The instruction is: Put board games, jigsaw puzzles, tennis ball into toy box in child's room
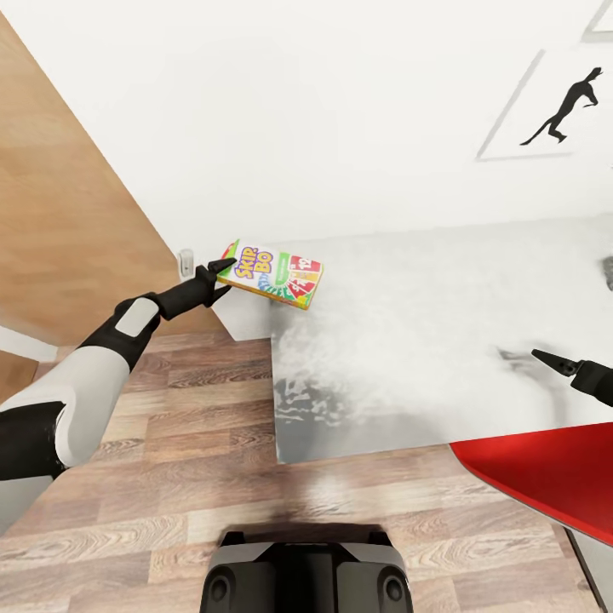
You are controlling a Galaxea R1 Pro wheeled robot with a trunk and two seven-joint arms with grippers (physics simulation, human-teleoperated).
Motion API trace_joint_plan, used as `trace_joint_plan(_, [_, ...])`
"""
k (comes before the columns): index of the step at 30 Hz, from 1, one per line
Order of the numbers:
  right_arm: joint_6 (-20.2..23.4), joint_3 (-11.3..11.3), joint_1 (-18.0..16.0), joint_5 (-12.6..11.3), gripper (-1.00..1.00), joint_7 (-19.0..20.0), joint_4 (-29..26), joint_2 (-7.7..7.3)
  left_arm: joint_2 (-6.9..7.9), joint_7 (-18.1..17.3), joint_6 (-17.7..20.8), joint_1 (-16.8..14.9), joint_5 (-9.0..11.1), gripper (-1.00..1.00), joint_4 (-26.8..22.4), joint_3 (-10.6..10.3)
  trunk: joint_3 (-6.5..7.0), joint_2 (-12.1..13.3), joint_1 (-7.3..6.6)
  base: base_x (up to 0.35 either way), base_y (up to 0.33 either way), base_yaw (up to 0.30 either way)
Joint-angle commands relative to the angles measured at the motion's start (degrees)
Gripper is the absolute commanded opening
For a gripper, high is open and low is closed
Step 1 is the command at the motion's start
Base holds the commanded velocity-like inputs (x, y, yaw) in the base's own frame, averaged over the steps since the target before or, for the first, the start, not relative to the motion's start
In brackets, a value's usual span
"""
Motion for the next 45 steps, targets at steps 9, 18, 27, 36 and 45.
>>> trace_joint_plan(9, [0.3,-0.08,-0.03,0.28,1.0,0.39,-0.01,0.0,0.04,-0.11,0.35,0.18,0.06,1.0,0.31,0.23,-0.07,-0.09,0.03,0.0,0.0,-0.004])
trace_joint_plan(18, [0.3,-0.08,-0.03,0.28,1.0,0.39,-0.01,0.0,0.66,-0.23,0.36,0.24,0.14,1.0,0.44,0.17,-0.07,-0.09,0.03,0.0,0.0,-0.01])
trace_joint_plan(27, [0.3,-0.08,-0.03,0.28,1.0,0.39,-0.01,-0.03,0.81,-0.26,0.34,0.23,0.17,1.0,0.46,0.17,-0.07,-0.09,0.03,0.0,0.0,-0.151])
trace_joint_plan(36, [0.3,-0.08,-0.03,0.28,1.0,0.39,-0.01,-0.01,0.87,-0.34,0.32,0.28,0.18,1.0,0.48,0.15,-0.07,-0.09,0.03,0.0,0.0,-0.089])
trace_joint_plan(45, [0.3,-0.08,-0.03,0.28,1.0,0.39,-0.01,-0.01,0.92,-0.46,0.3,0.31,0.18,1.0,0.47,0.15,-0.07,-0.09,0.03,0.0,0.0,-0.019])
